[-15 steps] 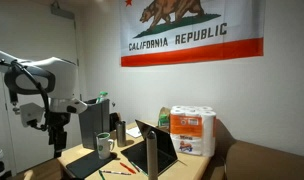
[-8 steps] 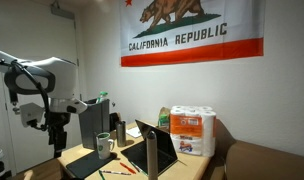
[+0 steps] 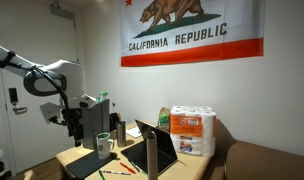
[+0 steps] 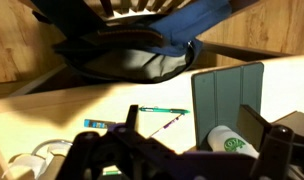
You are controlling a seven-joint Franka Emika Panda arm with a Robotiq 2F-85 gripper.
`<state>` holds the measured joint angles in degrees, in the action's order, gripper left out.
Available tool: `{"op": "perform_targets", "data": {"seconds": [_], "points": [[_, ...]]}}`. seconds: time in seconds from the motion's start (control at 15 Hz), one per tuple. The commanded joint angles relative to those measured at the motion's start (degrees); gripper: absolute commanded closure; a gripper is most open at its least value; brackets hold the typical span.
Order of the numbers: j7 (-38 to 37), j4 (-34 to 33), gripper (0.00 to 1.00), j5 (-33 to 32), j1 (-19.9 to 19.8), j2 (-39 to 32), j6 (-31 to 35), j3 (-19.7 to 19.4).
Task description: Put the pen inside the mug cup
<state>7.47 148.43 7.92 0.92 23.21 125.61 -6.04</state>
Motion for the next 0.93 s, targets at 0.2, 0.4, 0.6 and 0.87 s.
{"op": "perform_targets", "data": {"seconds": [0.2, 0.4, 0.6, 0.87], "points": [[-2.98, -10.69, 0.00, 8.33, 5.16, -15.53, 13.20, 5.88], [0.23, -16.57, 0.00, 8.88, 7.96, -23.45, 16.21, 9.33], [3.99, -23.63, 0.00, 6.93, 9.35, -31.09, 16.40, 13.03], [5.59, -32.15, 0.00, -0.03, 9.97, -39.61, 17.07, 15.97]]}}
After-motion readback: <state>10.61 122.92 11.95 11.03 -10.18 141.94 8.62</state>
